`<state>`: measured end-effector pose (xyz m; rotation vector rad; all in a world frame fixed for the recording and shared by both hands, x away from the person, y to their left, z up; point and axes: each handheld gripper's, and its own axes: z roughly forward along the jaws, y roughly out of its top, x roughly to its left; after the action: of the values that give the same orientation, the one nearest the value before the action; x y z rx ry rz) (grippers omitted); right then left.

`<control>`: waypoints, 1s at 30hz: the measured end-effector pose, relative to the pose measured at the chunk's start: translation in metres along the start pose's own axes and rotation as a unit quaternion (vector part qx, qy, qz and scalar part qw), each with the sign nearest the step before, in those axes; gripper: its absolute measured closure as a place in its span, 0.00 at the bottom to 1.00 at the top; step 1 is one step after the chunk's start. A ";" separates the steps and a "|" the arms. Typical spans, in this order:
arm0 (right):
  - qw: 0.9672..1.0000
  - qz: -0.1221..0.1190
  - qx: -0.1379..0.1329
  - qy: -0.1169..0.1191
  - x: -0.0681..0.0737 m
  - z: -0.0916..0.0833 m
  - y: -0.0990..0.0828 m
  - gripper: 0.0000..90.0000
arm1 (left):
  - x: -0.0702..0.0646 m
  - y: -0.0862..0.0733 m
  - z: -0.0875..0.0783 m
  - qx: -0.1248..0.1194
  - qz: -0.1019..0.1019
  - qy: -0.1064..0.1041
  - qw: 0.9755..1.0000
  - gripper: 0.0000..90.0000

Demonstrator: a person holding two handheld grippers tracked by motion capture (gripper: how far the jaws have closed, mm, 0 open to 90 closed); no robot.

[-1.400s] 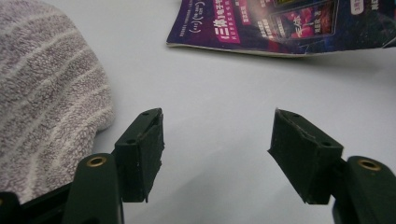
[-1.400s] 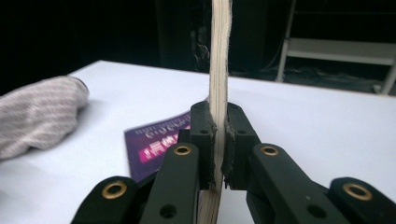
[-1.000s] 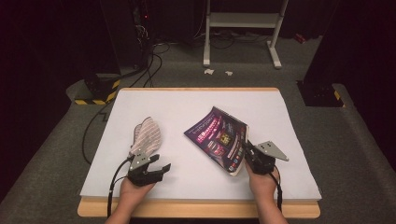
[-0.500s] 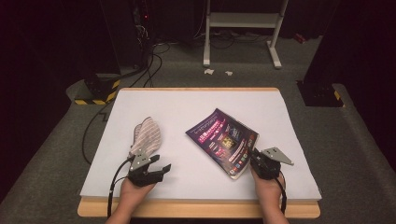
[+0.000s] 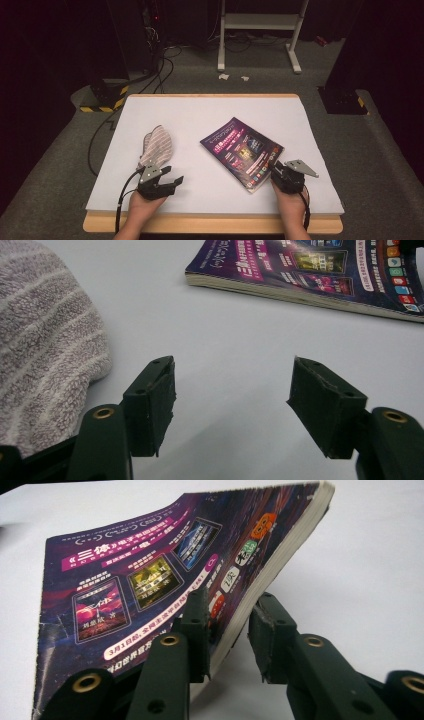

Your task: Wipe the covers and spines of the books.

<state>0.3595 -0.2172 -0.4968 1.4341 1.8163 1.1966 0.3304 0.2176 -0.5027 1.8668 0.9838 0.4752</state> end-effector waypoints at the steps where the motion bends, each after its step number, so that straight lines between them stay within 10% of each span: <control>1: 1.000 0.001 0.001 -0.001 -0.001 -0.001 0.000 0.76 | 0.000 0.000 0.000 0.000 0.000 0.000 1.000 0.39; 16: 1.000 -0.017 -0.002 -0.017 -0.005 -0.011 0.001 0.74 | -0.001 0.001 0.002 0.000 0.001 -0.003 1.000 0.39; 30: 0.996 -0.027 0.082 -0.001 -0.029 0.044 0.035 0.45 | -0.002 0.002 0.000 -0.001 0.002 -0.005 1.000 0.39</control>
<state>0.4214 -0.2293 -0.4896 1.4622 1.9789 1.0400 0.3301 0.2154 -0.5013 1.8682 0.9721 0.4693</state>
